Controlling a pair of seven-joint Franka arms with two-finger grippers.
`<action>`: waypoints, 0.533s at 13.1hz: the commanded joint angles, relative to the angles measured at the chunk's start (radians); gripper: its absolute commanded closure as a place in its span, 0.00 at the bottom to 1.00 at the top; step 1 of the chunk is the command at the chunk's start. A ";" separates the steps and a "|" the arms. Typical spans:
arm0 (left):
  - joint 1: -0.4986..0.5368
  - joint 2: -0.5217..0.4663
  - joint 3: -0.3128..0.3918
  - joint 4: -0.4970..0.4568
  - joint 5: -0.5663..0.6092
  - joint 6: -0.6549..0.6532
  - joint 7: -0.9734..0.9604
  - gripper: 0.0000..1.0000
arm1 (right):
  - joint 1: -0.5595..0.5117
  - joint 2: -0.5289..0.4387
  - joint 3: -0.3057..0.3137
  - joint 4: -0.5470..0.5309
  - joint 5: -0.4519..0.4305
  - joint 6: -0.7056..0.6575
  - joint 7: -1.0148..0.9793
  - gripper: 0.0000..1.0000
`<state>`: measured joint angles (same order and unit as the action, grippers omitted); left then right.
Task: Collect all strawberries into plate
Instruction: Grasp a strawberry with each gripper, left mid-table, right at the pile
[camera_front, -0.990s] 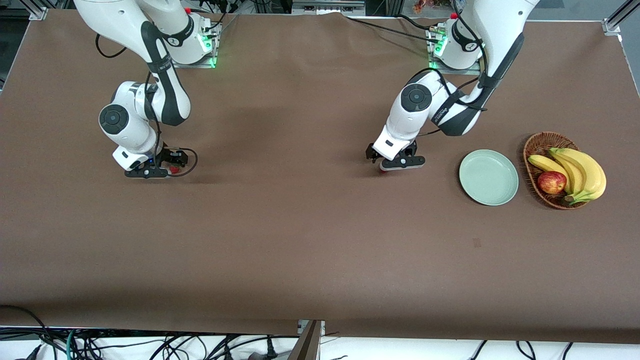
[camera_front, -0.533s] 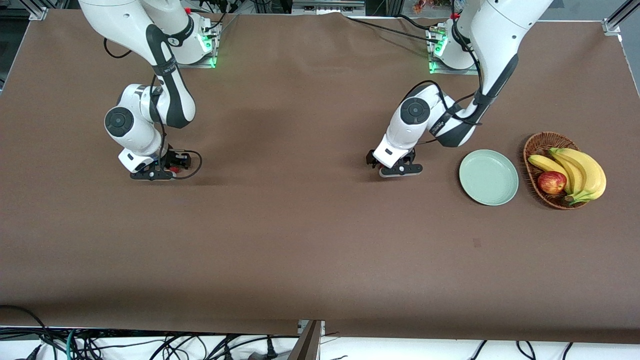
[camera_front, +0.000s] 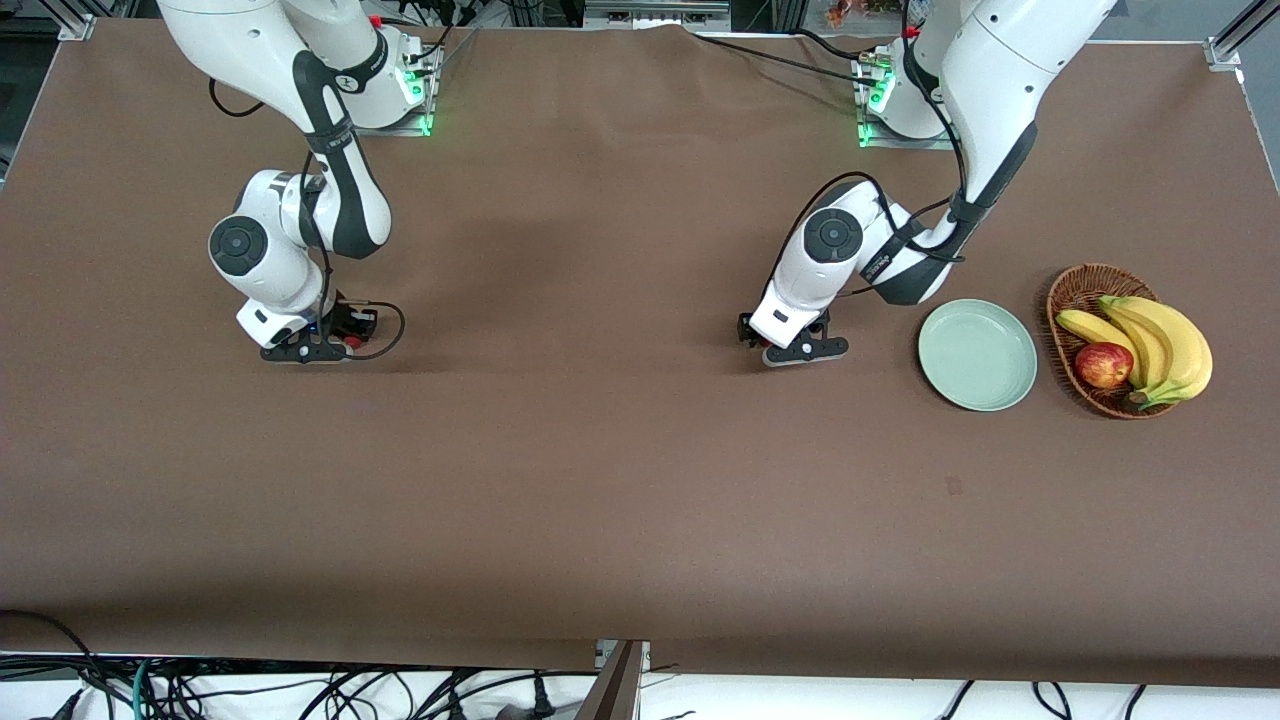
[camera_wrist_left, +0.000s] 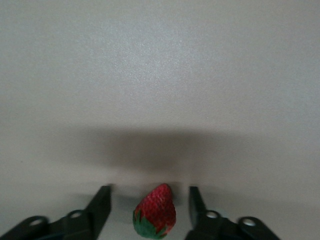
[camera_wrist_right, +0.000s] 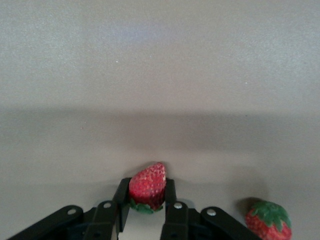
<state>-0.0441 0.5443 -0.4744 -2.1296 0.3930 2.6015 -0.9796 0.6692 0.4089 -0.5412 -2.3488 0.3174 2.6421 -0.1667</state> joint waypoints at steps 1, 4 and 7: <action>-0.003 -0.001 -0.006 0.010 0.037 -0.014 -0.059 0.54 | -0.004 -0.001 0.010 0.020 0.029 -0.004 -0.033 0.88; -0.010 -0.004 -0.010 0.013 0.035 -0.058 -0.070 0.70 | 0.001 0.005 0.038 0.173 0.046 -0.181 0.004 0.88; -0.002 -0.026 -0.013 0.071 0.017 -0.174 -0.057 0.76 | 0.001 0.063 0.065 0.397 0.048 -0.405 0.120 0.87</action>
<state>-0.0466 0.5421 -0.4855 -2.1098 0.3934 2.5274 -1.0173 0.6739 0.4133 -0.4988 -2.0953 0.3445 2.3493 -0.1015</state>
